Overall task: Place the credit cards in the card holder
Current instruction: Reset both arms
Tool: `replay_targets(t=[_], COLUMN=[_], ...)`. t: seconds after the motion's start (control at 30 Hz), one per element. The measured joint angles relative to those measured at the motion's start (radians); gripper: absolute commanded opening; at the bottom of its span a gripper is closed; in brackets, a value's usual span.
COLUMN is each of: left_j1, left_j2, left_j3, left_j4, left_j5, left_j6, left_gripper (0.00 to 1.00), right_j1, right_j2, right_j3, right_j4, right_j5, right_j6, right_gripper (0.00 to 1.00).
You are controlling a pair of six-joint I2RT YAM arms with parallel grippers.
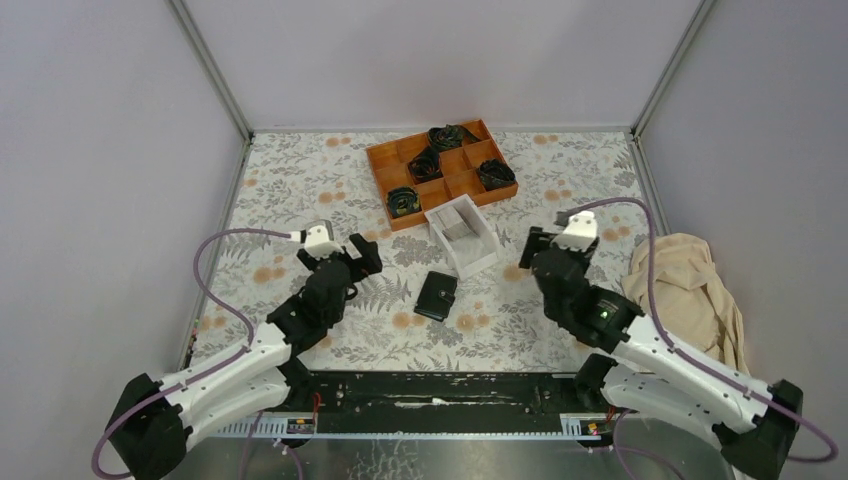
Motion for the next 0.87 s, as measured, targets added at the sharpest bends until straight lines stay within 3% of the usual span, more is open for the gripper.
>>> replay_targets(t=[0.1, 0.27, 0.47, 0.87], left_j1=[0.064, 0.128, 0.130, 0.134], left_j2=[0.014, 0.045, 0.000, -0.067], left_j3=[-0.010, -0.089, -0.122, -0.144], left_j4=[0.038, 0.153, 0.198, 0.279], left_j5=[0.001, 0.006, -0.003, -0.069], left_j6=[0.002, 0.018, 0.133, 0.283], left_gripper=[0.99, 1.00, 1.00, 1.00], right_j1=[-0.143, -0.310, -0.324, -0.325], right_j2=[-0.050, 0.014, 0.065, 0.089], right_j3=[-0.026, -0.029, -0.029, 0.043], right_j4=[0.010, 0.006, 0.000, -0.108], right_j5=[0.001, -0.073, -0.164, -0.067], right_j6=[-0.061, -0.097, -0.068, 0.094], right_gripper=[0.81, 0.99, 1.00, 0.99])
